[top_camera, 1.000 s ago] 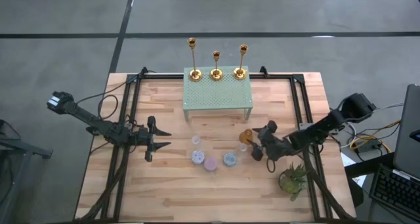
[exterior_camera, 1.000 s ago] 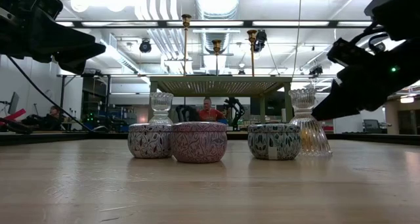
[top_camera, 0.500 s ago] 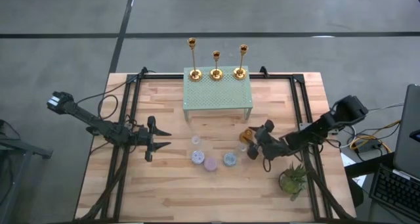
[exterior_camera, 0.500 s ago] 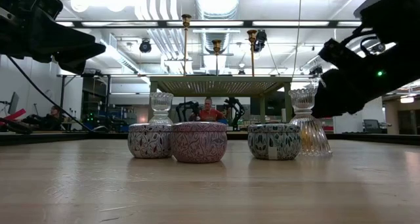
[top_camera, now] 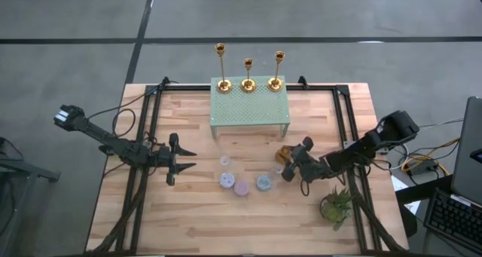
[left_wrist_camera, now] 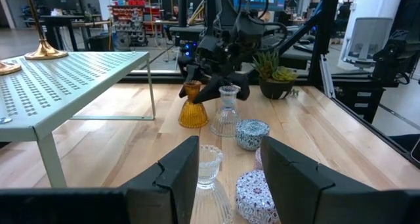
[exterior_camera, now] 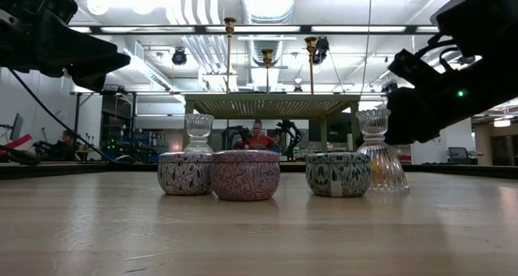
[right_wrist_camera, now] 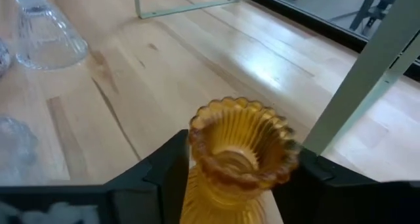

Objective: Pick & Place candle stick holders
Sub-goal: Put the gold candle holder on the shelf

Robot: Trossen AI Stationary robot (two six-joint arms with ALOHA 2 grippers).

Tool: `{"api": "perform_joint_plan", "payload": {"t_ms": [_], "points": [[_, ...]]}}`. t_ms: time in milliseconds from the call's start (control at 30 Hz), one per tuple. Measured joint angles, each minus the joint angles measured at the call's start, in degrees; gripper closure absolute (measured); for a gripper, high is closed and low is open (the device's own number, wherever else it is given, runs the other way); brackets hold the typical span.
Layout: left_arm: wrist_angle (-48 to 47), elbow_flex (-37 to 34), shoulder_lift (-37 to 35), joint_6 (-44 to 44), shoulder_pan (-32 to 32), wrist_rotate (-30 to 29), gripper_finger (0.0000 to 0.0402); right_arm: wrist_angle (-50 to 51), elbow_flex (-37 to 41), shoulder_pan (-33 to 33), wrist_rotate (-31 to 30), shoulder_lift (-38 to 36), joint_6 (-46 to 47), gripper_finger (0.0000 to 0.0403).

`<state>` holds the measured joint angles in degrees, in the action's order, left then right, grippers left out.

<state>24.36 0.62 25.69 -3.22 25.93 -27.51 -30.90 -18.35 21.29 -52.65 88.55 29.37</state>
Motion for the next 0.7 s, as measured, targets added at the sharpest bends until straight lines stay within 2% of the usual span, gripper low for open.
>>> {"api": "perform_joint_plan", "payload": {"t_ms": [200,367,533,700], "points": [[0.0,0.0,0.0,0.0,0.0,0.0,0.0234,0.1,0.0,-0.2,0.0,-0.3,-0.9,0.0275],[0.0,0.0,0.0,0.0,0.0,0.0,0.0234,0.0,0.0,-0.2,0.0,-0.3,-1.0,0.0276],[0.0,0.0,0.0,0.0,0.0,0.0,0.0234,0.0,0.0,-0.2,0.2,-0.3,0.4,0.026],[0.0,0.0,0.0,0.0,0.0,0.0,0.0234,-1.1,0.0,-0.2,0.3,-1.5,0.2,0.0274]]}}
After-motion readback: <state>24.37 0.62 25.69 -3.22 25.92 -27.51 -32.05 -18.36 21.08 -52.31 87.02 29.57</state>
